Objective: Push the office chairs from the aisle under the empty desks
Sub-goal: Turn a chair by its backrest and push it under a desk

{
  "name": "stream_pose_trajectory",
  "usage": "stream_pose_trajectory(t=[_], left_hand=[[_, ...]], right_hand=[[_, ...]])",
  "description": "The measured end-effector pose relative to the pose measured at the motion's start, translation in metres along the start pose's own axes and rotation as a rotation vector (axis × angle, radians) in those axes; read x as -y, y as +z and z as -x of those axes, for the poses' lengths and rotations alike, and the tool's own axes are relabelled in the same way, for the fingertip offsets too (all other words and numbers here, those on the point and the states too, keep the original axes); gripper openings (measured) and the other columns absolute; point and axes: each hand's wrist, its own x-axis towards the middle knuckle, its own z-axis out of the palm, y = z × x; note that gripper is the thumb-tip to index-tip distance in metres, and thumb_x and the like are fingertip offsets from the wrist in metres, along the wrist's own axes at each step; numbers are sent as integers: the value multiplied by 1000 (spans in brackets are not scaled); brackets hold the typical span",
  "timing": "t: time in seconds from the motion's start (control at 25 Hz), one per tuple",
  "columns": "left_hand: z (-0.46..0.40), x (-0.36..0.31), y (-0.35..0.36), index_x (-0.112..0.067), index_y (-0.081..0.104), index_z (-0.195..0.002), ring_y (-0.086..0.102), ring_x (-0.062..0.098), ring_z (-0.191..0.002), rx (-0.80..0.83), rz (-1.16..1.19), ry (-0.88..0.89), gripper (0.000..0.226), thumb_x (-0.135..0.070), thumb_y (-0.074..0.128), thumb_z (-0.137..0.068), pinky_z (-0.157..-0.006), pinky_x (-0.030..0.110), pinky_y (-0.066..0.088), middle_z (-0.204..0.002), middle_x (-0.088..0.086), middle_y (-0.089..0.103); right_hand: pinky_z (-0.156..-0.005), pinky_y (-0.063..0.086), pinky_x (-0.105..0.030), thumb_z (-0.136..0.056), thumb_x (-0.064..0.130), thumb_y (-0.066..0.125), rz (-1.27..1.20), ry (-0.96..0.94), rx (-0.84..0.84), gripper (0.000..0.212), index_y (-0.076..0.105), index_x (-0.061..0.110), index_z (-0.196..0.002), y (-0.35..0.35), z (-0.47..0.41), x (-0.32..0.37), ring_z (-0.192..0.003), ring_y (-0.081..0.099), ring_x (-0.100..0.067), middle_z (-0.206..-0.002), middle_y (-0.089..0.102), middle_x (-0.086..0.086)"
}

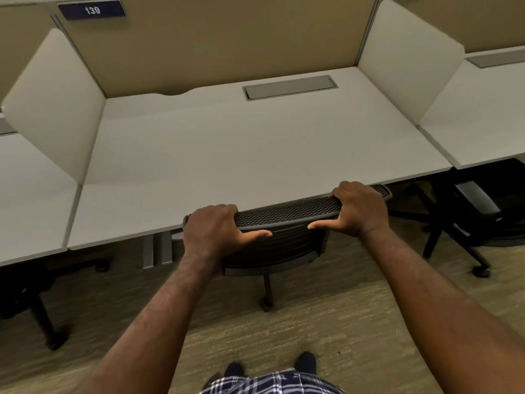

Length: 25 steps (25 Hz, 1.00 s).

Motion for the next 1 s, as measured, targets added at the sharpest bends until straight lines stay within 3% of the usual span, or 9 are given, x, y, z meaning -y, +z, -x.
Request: stream_pose_trajectory(t=[0.16, 0.44, 0.6, 0.8, 1.0], left_hand=[[-19, -23, 9, -23, 52, -56, 39, 14, -44, -1, -9, -29, 89, -108, 23, -54, -43, 20, 17, -49, -10, 48], [-46, -45, 22, -23, 55, -60, 45, 14, -47, 34, -35, -66, 92, -109, 23, -50, -46, 24, 31, -52, -11, 48], [-59, -51, 28, -23, 57, -63, 50, 16, -50, 49, -33, -89, 94, -109, 23, -49, -49, 27, 45, -54, -10, 50], [-62, -58, 31, -24, 57, -62, 49, 15, -48, 49, -44, -86, 92, -109, 24, -51, -47, 25, 43, -53, -11, 50], [-62, -57, 29, -25, 54, -64, 49, 16, -52, 41, -7, -82, 90, -109, 24, -51, -49, 26, 40, -55, -11, 49]], right_hand=[[-62, 46, -33, -52, 108, 24, -11, -29, 6, 104, 65, 16, -79, 2, -13, -32, -74, 56, -23, -79, 58, 0], [-61, 39, -31, -50, 108, 22, -2, -45, 8, 105, 65, 17, -80, 3, -31, -64, -75, 57, -22, -79, 58, 1], [-66, 43, -33, -48, 108, 22, -19, -55, 32, 105, 65, 18, -83, 2, -44, -78, -79, 57, -22, -82, 58, 1], [-63, 37, -31, -50, 107, 24, -15, -67, 16, 103, 64, 18, -81, 6, -45, -87, -76, 56, -22, -81, 57, 1], [-67, 44, -33, -49, 108, 22, -5, -53, 60, 104, 63, 19, -84, 4, -44, -87, -77, 53, -20, -83, 55, 2]])
